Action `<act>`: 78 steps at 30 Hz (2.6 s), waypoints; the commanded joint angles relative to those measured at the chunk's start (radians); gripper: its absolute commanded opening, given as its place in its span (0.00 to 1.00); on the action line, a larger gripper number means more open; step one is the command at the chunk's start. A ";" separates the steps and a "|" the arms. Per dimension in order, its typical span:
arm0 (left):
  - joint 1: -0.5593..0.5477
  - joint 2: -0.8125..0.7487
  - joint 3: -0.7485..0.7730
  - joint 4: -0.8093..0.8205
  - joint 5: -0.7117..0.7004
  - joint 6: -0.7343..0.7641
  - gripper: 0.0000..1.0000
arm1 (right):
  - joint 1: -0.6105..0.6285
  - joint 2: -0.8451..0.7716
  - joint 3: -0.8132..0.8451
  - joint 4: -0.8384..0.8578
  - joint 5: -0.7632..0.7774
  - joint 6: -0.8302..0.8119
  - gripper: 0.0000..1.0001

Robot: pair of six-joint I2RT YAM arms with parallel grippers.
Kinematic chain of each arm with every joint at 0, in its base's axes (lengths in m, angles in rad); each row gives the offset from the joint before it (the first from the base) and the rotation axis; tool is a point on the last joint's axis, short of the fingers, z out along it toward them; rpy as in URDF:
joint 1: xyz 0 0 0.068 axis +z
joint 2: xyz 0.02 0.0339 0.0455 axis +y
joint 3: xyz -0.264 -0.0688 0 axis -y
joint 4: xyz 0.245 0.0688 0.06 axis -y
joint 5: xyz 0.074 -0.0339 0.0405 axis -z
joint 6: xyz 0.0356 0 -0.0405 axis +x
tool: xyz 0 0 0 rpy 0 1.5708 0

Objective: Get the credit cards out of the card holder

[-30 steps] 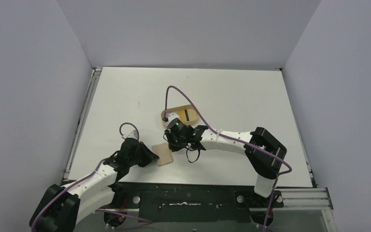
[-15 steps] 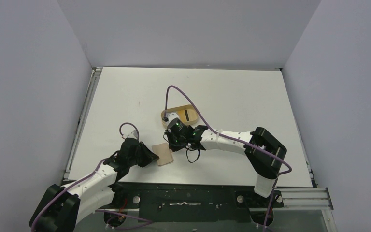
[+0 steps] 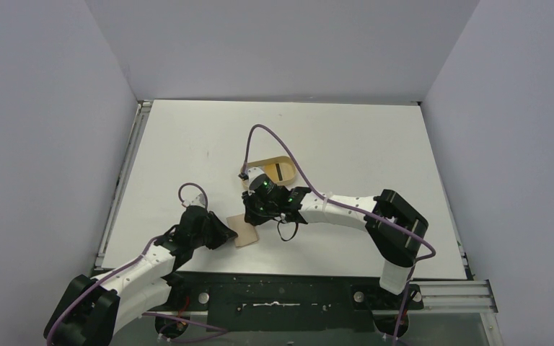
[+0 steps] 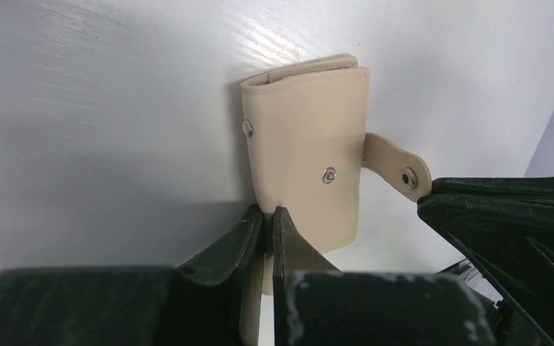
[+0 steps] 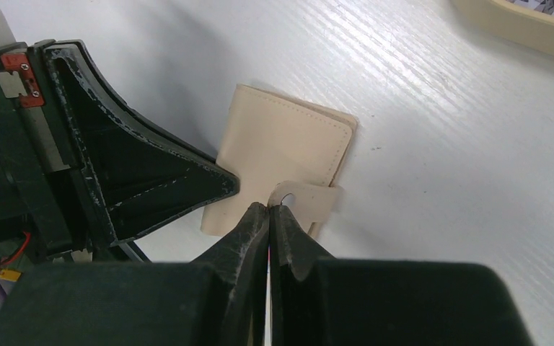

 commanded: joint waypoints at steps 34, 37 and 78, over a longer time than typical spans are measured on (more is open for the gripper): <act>0.008 0.036 0.016 -0.018 0.012 0.015 0.00 | 0.007 0.039 0.290 -0.411 0.247 -0.134 0.39; 0.008 0.042 0.018 -0.018 0.012 0.016 0.00 | 0.008 0.046 0.280 -0.409 0.243 -0.132 0.38; 0.009 0.043 0.014 -0.002 0.013 0.015 0.00 | -0.005 0.084 0.190 -0.306 0.148 -0.081 0.22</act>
